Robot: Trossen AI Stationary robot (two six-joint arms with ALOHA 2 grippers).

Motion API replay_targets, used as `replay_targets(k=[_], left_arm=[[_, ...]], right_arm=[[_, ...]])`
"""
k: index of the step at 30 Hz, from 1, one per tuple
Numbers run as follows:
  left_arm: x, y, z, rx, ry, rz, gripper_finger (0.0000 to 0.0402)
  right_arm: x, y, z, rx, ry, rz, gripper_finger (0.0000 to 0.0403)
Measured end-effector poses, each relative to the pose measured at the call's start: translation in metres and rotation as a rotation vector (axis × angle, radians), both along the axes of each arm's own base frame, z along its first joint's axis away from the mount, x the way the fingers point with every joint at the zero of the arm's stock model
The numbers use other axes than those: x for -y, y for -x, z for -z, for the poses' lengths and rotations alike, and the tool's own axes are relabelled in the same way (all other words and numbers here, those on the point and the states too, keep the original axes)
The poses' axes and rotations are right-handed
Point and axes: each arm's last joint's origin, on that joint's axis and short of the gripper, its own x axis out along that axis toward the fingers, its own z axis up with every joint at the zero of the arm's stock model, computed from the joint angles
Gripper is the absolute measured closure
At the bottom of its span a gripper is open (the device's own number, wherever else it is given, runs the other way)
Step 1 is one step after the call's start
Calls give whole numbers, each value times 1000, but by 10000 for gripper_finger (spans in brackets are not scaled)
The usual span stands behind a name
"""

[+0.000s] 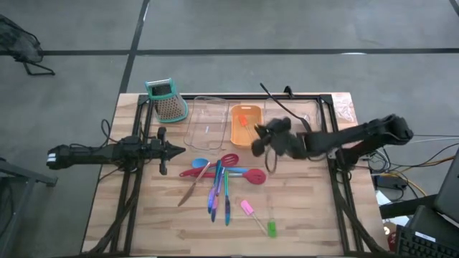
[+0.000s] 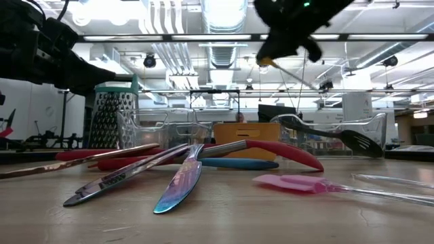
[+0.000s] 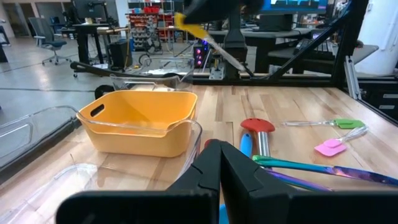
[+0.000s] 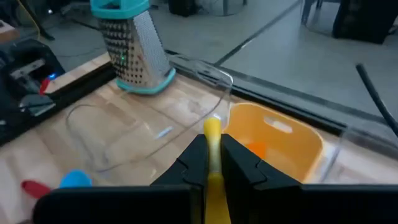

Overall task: Pick & Place Kitchen Items
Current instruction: Put the yellow spatula into the orange bin, then put the pink spatula into the orange bin

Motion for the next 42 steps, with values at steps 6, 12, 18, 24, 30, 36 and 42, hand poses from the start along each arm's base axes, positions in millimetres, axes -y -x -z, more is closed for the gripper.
replay_targets(k=[6, 12, 18, 24, 30, 36, 42], left_arm=[[0, 0, 1, -13, 0, 0, 396], [0, 0, 2, -20, 1, -1, 396], [0, 0, 2, -24, 1, -1, 396], [0, 0, 2, -24, 1, -2, 396], [0, 0, 2, -25, 1, -1, 396], [0, 0, 2, -26, 1, -2, 396], [0, 0, 3, -26, 1, -2, 396]], right_arm=[[39, -25, 7, -73, 4, 58, 382], [67, -65, 19, -148, 8, 52, 383], [91, -99, 25, -208, -4, 52, 383], [110, -106, 40, -295, -23, 118, 383], [112, -100, 55, -313, -63, 155, 363], [113, -96, 62, -349, -77, 165, 331], [111, -97, 65, -340, -135, 116, 307]])
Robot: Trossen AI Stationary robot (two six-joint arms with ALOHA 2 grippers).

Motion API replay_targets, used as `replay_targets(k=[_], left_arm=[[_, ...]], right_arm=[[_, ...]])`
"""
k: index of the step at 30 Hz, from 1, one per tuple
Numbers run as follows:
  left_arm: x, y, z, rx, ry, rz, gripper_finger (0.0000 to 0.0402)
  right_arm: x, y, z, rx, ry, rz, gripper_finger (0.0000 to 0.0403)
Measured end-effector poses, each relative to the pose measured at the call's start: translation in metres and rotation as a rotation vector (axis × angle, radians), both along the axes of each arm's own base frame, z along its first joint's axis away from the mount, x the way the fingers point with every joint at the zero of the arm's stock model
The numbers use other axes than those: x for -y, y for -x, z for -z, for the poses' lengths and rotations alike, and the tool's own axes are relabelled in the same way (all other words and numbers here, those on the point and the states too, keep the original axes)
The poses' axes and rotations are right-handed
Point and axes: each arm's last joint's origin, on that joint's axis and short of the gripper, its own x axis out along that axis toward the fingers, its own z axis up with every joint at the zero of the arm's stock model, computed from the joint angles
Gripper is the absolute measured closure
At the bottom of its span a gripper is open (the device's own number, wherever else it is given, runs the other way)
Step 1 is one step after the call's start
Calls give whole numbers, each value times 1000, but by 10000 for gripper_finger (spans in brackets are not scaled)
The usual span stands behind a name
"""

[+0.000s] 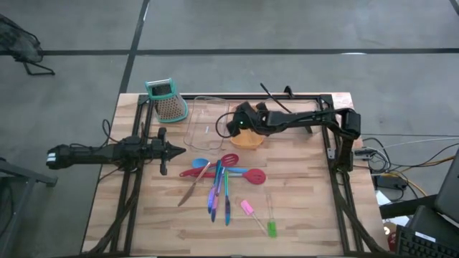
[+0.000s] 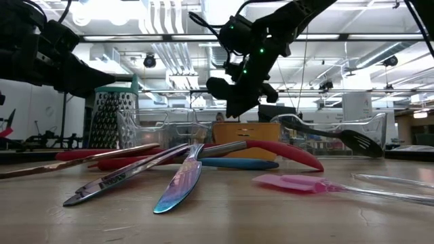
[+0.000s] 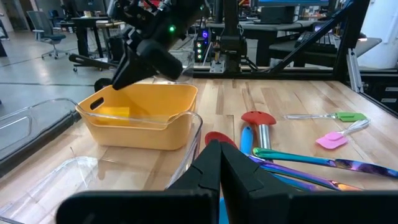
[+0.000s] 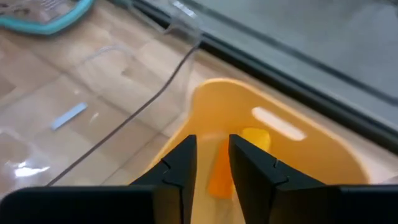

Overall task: Pick & Place Kitchen Items
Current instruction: Put the pink spatula into the orange bin

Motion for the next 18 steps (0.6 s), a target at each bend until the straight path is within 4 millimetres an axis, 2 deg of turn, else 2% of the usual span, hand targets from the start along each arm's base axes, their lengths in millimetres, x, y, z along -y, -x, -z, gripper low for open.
replay_targets(k=[8, 12, 18], left_arm=[[0, 0, 0, 1, 0, -1, 396], [0, 0, 0, 1, 0, -1, 396], [0, 0, 0, 1, 0, -1, 396]], right_arm=[[-11, 7, -10, -68, -86, -178, 265], [-32, 10, -21, -110, -64, -269, 242], [-75, 10, -30, -114, -58, -382, 210]])
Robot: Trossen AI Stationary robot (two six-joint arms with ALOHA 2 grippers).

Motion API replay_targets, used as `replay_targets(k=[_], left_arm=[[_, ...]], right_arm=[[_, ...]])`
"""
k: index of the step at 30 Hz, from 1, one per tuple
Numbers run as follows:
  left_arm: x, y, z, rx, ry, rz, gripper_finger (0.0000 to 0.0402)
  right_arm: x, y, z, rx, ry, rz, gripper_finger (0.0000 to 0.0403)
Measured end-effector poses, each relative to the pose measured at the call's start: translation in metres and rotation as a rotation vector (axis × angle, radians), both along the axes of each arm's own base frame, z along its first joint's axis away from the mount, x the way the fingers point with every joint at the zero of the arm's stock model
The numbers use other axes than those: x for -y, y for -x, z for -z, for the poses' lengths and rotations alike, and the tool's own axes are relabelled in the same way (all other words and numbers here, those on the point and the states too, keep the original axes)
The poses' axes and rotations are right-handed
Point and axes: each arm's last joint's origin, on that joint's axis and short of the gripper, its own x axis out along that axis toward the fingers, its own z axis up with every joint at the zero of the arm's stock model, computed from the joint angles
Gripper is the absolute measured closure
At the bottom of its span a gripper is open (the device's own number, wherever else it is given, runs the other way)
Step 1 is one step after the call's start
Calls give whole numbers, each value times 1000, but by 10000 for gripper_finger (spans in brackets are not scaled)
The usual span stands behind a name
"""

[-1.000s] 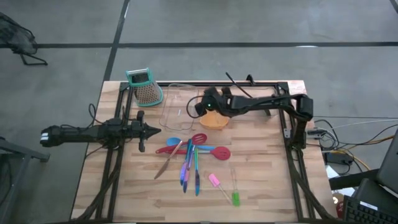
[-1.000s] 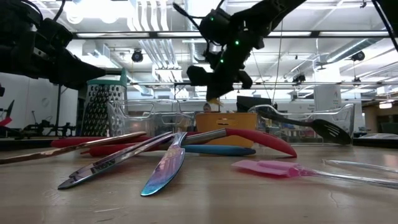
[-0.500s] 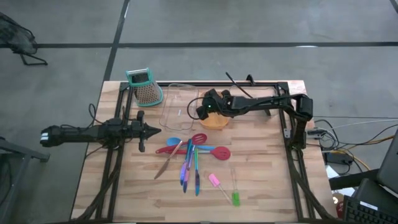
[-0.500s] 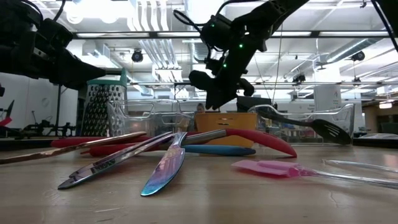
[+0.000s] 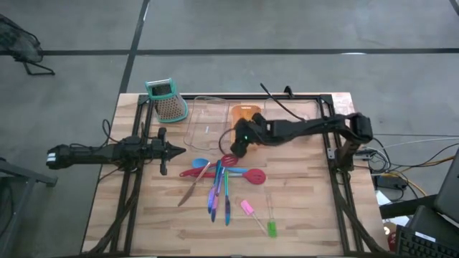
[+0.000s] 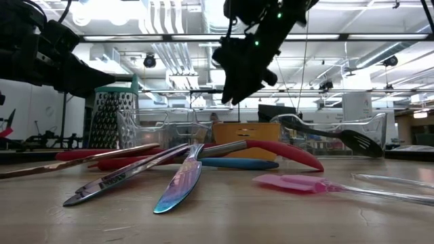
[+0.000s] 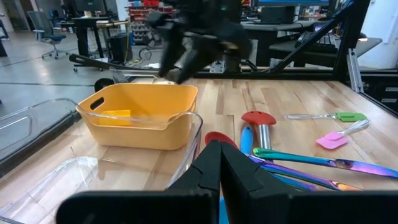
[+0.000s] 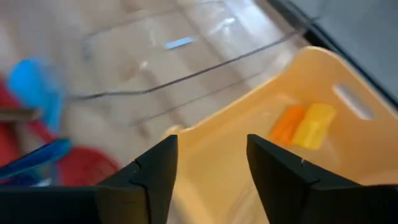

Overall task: Pick & Place Kitchen Items
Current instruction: Put the pink spatula into the orange bin

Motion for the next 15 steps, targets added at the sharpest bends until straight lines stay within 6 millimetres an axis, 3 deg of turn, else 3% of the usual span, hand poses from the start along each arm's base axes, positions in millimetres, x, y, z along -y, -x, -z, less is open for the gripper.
replay_targets(k=[7, 15], left_arm=[[0, 0, 0, 1, 0, 0, 396], [0, 0, 0, 0, 0, -1, 396]], right_arm=[[-63, 8, -1, -24, -40, -78, 173], [-150, 25, 5, 2, -74, -182, 124]])
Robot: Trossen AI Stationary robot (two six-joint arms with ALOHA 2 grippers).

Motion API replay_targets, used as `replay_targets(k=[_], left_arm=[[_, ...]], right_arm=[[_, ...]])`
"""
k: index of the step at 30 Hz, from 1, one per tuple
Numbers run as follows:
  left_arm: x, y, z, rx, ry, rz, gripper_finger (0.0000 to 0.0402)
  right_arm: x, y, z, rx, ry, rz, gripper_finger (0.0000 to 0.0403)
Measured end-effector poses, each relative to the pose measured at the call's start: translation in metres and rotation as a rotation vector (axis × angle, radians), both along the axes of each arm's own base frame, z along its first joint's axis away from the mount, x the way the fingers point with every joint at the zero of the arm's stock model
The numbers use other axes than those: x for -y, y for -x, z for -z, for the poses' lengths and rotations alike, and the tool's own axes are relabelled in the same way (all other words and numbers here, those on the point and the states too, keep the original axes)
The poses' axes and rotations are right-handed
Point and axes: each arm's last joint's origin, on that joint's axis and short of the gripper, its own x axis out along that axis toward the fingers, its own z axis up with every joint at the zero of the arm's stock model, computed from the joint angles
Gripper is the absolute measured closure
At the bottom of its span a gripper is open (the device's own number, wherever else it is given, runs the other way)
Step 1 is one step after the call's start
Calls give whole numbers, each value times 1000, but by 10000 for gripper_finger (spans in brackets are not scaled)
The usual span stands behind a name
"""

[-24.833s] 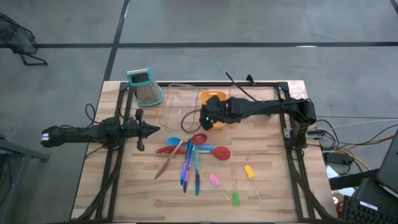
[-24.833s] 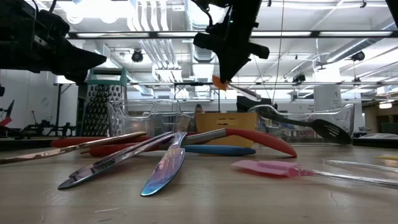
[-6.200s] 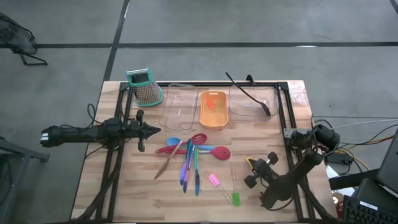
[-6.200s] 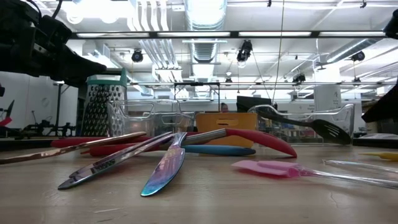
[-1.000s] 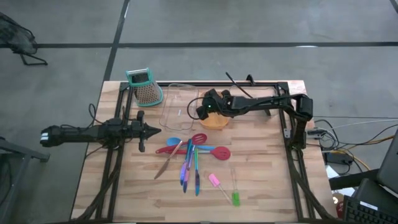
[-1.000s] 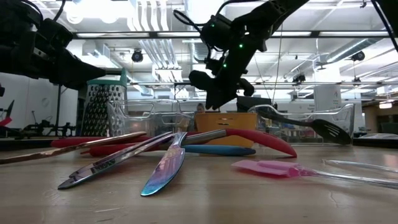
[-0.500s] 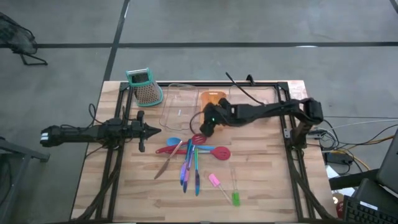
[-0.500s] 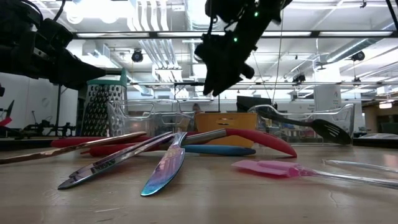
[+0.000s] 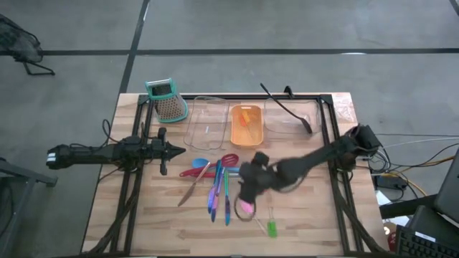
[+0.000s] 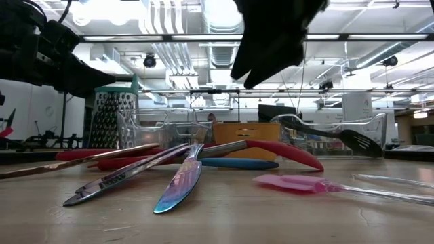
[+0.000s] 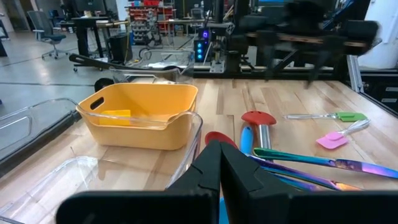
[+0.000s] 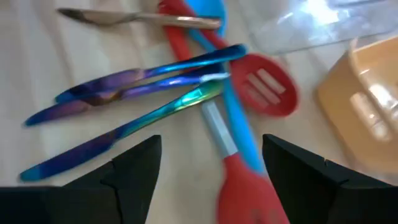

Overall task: Pick & Place Kitchen Items
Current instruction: Put the pink spatula into the orange bin

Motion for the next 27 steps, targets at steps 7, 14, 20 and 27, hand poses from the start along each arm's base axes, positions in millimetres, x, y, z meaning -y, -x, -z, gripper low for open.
replay_targets(k=[7, 14, 20, 27], left_arm=[[0, 0, 0, 0, 0, 0, 396], [0, 0, 0, 0, 0, 0, 396], [0, 0, 0, 0, 0, 0, 396], [0, 0, 0, -2, 0, 0, 396]], right_arm=[[-63, 22, 14, 44, -35, -6, 103], [-105, 29, 55, 97, 16, 30, 89], [-120, 27, 95, 113, 29, 89, 82], [-124, 29, 118, 126, 47, 158, 89]])
